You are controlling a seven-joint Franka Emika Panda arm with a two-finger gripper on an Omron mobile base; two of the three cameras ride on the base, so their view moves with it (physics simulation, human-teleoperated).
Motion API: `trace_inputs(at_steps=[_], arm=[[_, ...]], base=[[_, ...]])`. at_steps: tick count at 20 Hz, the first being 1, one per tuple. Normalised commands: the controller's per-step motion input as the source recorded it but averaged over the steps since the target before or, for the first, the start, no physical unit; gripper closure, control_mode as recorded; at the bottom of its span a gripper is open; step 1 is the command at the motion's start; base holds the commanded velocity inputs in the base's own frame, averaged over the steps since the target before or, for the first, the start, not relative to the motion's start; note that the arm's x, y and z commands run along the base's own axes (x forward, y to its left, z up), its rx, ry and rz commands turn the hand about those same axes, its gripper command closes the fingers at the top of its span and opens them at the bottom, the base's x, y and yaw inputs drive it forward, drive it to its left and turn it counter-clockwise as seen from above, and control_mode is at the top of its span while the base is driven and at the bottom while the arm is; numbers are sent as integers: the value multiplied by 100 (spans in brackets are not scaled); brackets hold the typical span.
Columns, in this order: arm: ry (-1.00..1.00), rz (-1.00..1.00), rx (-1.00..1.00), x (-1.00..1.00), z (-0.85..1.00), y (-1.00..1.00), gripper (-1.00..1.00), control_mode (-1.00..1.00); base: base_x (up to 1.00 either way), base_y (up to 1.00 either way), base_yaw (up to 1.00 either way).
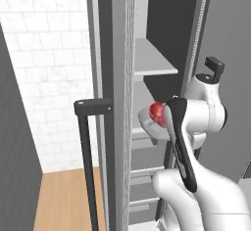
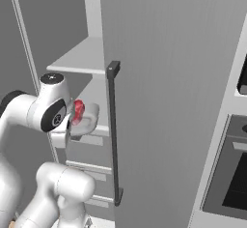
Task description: Take the meat container that has the steak and place it on the second highest rack of the freezer. Then take the vegetable container that has the sweet potato and onion and place it on the highest rack of the freezer.
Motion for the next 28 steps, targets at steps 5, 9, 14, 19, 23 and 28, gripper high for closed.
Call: trace_inputs(at_steps=[5,9,14,19,23,28], arm=[[0,-1,0,90,-27,18,100,-100],[-2,-2,0,77,-23,5,100,-100],[-3,-1,0,69,-34,4,100,-100],[-3,0,0,66,-54,3,100,-100],[-4,0,0,69,-40,2,100,-100],[0,0,0,86,-12,7,100,-100]], base=[[0,0,0],[0,0,0],[0,0,0],[0,0,0],[0,0,0],[0,0,0]])
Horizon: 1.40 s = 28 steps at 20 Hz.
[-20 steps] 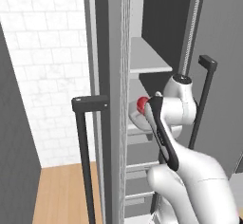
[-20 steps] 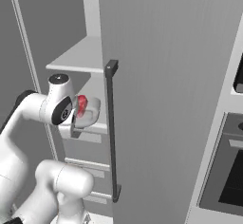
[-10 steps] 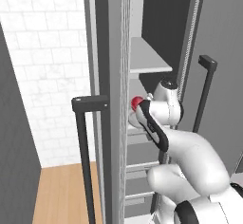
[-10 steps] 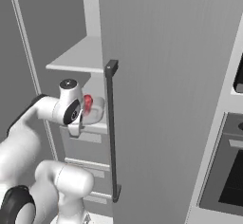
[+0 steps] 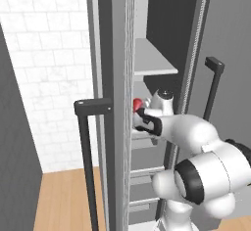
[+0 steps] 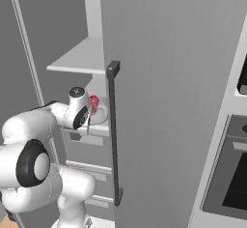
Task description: Take the meat container that has the steak and place it on the second highest rack of the freezer. Then take the vegetable container that has the sweet potato and onion and place it on the highest rack of the freezer.
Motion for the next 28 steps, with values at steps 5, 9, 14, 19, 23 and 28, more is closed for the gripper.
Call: trace_inputs(at_steps=[5,9,14,19,23,28], arm=[[0,0,0,81,-16,6,100,-100],[0,0,0,58,-37,0,100,-100],[-5,0,0,25,-26,0,-100,-100],[-33,0,0,-64,20,0,-100,-100],[-33,0,0,-85,71,0,-100,-100],[-15,1,0,-94,99,-7,-100,-100]], base=[[0,0,0],[0,0,0],[0,0,0],[0,0,0],[0,0,0],[0,0,0]])
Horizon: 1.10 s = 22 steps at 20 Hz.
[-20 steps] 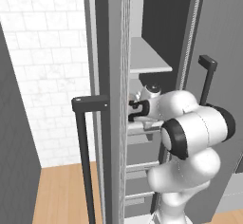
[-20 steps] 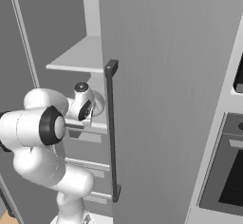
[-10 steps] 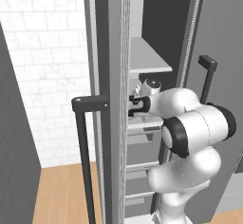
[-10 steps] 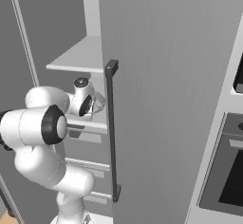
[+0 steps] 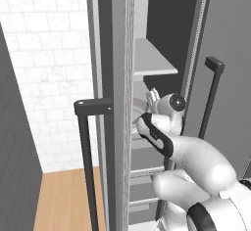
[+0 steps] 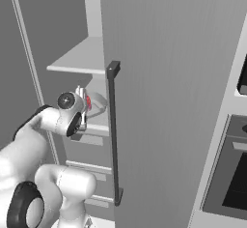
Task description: Take the meat container that has the steak and place it on the second highest rack of the freezer. Then take the vegetable container that has the sweet potato and onion and place it on the highest rack of the freezer.
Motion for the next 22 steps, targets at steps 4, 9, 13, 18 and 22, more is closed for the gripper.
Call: trace_inputs(at_steps=[4,9,13,18,22], arm=[[4,3,0,-83,100,-7,-100,-100],[21,2,0,-58,100,-15,-100,-100],[37,4,-3,-57,89,-14,-100,-100],[45,20,-17,-73,13,-3,-100,-100],[30,43,-21,-89,0,-5,-100,-100]], base=[[0,0,0],[0,0,0],[0,0,0],[0,0,0],[0,0,0]])
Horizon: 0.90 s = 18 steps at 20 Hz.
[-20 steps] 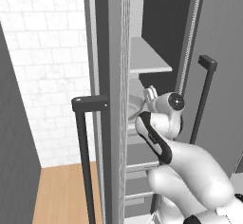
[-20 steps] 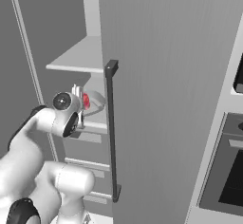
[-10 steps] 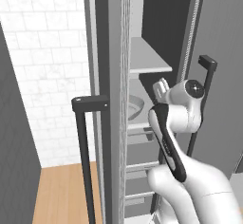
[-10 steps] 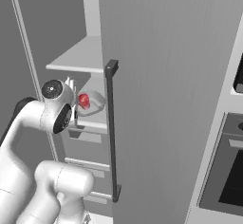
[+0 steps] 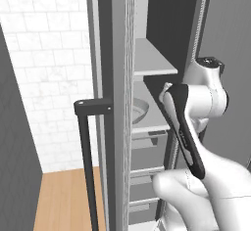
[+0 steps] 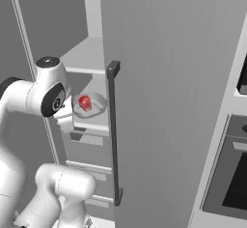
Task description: Take the meat container that has the steak and place it on the second highest rack of the freezer. Then take the vegetable container that has the sweet potato and onion and place it on the highest rack of the freezer.
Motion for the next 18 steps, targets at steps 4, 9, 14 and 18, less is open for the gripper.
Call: trace_inputs(at_steps=[4,9,14,18], arm=[[22,48,-12,-79,0,-15,-100,-100],[2,39,-9,-60,0,-7,-100,-100],[-11,25,-5,-61,0,-6,-100,-100],[-10,2,-3,-35,0,0,-100,100]], base=[[0,0,0],[0,0,0],[0,0,0],[-50,-2,0]])
